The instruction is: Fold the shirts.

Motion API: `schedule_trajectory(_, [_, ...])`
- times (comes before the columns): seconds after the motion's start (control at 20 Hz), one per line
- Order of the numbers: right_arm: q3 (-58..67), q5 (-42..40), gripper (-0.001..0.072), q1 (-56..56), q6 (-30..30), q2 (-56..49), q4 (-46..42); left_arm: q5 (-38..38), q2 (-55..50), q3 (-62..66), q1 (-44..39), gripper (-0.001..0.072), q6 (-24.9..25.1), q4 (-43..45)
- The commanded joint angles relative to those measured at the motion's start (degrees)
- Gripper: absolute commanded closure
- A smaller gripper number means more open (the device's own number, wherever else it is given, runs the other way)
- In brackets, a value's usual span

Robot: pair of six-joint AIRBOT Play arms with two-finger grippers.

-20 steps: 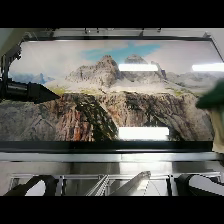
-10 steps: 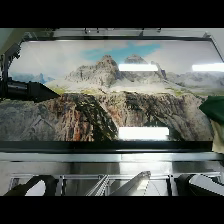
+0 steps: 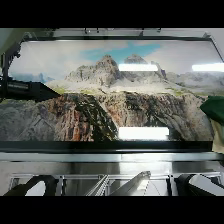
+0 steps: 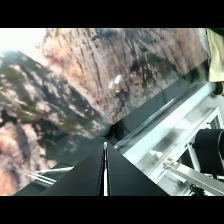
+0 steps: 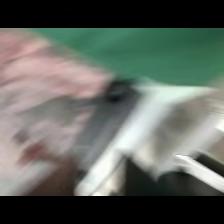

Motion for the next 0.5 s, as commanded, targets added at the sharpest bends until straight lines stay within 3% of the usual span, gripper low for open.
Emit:
schedule_trajectory(0.0, [-0.1, -4.3, 0.0689, 9.4, -7.0, 5.2, 14.0, 0.1, 0.0, 0.0, -3.7, 0.0689, -0.1, -0.2])
schedule_trajectory(0.2, [-9.6, -17.5, 0.069, 30.6, -12.8, 18.4, 11.1, 0.0, 0.0, 0.0, -12.8, 0.0689, -0.4, 0.0])
schedule_trajectory(0.35, [-28.5, -30.9, 0.069, 45.9, -13.0, 32.5, 8.9, -3.5, 0.3, -0.7, -21.1, 0.0689, -0.5, -0.1])
schedule_trajectory(0.45, [-42.6, -39.9, 0.069, 53.5, -12.2, 41.0, 9.9, -9.8, 3.2, -6.0, -25.9, 0.0689, -0.6, 0.0])
